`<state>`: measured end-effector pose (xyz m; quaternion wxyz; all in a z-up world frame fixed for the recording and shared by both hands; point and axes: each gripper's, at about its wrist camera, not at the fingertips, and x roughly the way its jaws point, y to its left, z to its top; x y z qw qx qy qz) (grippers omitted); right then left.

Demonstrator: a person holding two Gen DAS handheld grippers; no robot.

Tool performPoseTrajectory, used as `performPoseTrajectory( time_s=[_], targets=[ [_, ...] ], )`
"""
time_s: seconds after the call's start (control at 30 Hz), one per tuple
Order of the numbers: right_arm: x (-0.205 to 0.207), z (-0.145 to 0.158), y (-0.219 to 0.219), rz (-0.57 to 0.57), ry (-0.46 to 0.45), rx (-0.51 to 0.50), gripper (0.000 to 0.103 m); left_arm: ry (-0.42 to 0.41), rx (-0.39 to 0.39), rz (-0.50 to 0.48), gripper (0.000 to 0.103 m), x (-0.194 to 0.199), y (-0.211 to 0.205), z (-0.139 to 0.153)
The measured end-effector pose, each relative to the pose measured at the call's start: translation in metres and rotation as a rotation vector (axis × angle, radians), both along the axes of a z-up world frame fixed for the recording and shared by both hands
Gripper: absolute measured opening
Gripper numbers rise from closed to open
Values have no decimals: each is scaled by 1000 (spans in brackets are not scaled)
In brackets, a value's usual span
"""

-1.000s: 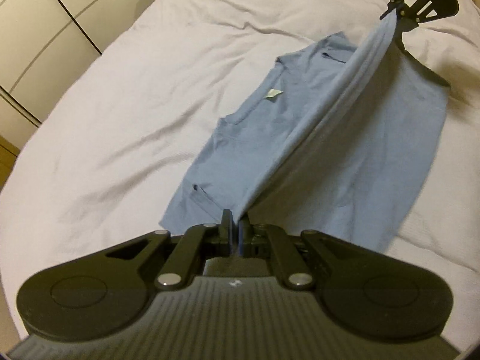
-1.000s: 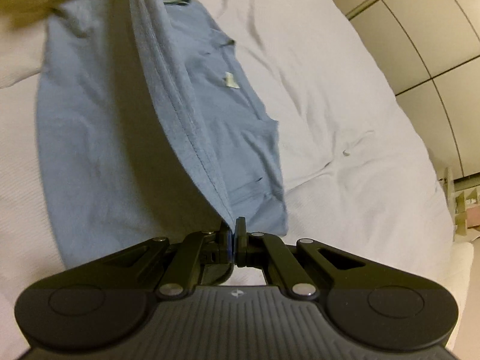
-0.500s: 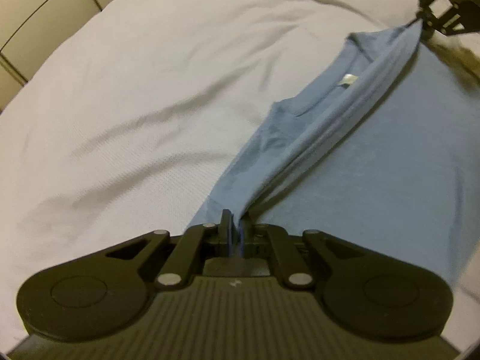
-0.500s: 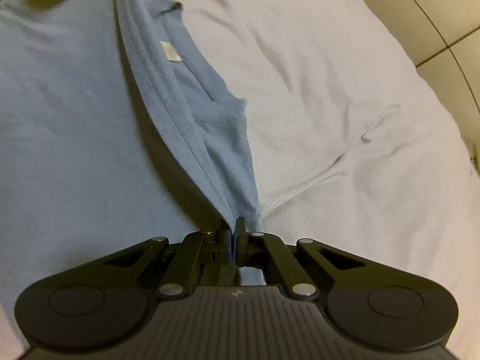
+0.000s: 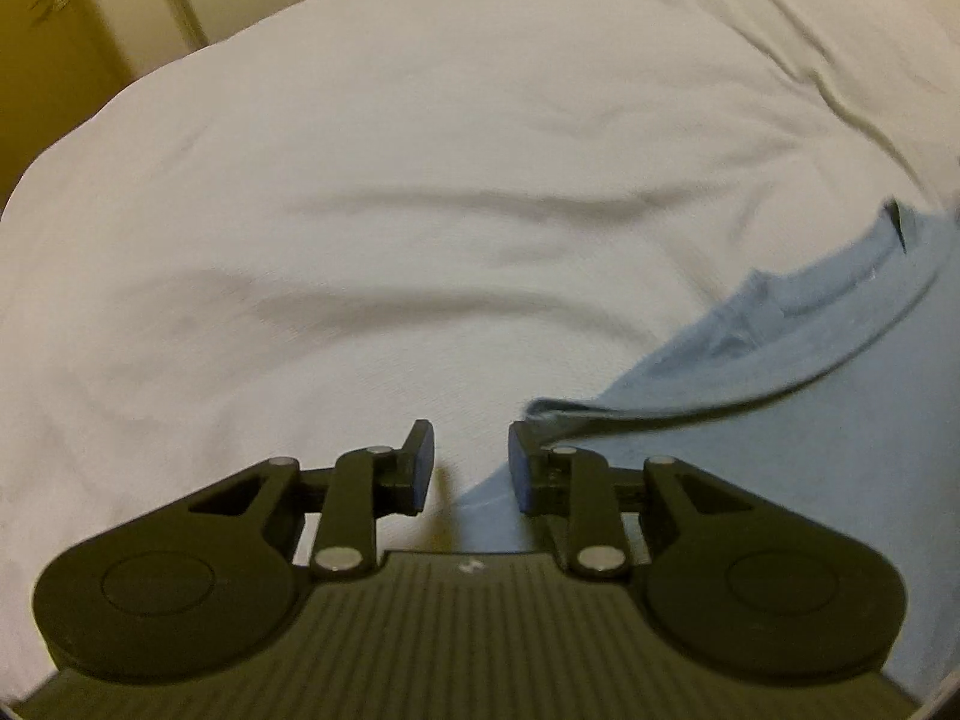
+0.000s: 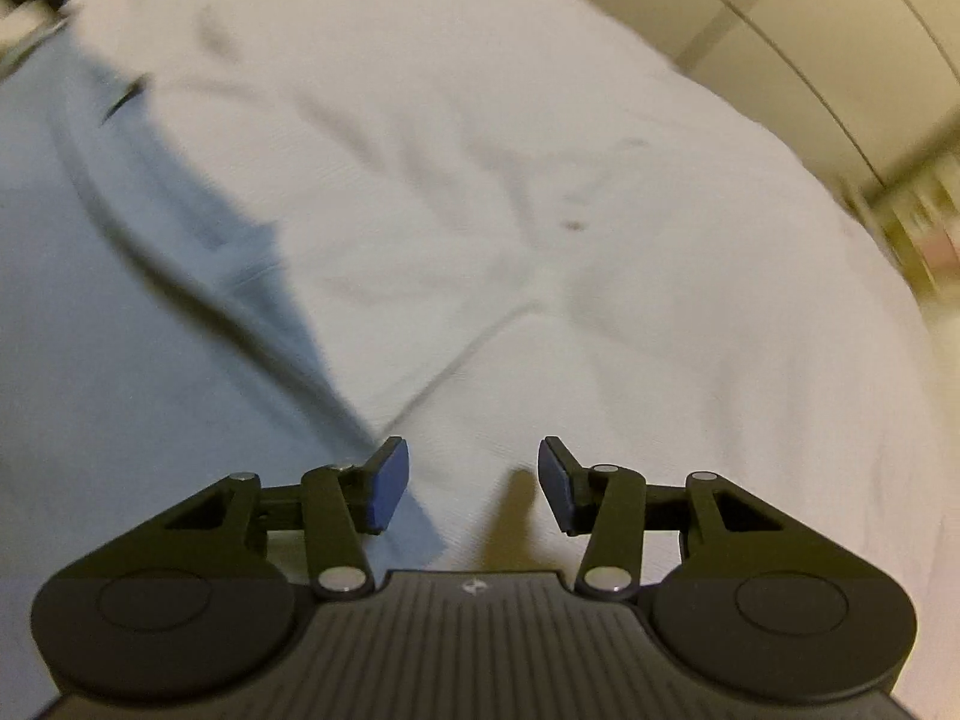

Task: Fold clothes
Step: 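Open both grippers and release the folded shirt side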

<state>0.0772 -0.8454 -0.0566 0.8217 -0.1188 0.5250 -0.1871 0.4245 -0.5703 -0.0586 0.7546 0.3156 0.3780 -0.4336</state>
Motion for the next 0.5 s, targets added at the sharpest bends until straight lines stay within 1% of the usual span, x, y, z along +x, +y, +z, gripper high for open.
performPoseTrajectory(
  time_s=[0.03,0.1,0.13,0.2,0.23,0.27,0.33,0.4,0.43,0.47,0.5],
  targets=[
    [-2,6,1,-14,-24,17,46,-2,-7,1,23,-2,3,2],
    [-7,17,4,-38,-72,50,45,-6,-17,-43,22,-14,6,5],
    [-8,20,10,-19,-89,72,45,10,-25,-78,22,-22,8,6],
    [-6,21,29,41,-104,151,37,63,-35,-143,23,-38,7,2],
    [-5,20,38,70,-109,190,36,90,-31,-173,23,-45,3,-4],
    [1,14,45,92,-96,229,34,117,-26,-203,23,-53,-1,-9],
    [12,3,60,135,-70,305,33,166,-19,-244,23,-63,-13,-23],
    [23,-9,76,179,-44,382,33,183,-17,-272,23,-72,-25,-34],
    [29,-15,82,199,-31,420,33,191,-23,-277,23,-72,-30,-37],
    [37,-22,84,206,-19,455,33,187,-30,-255,23,-69,-26,-35],
    [46,-27,86,218,-13,469,32,183,-37,-234,23,-66,-22,-34]
  ],
)
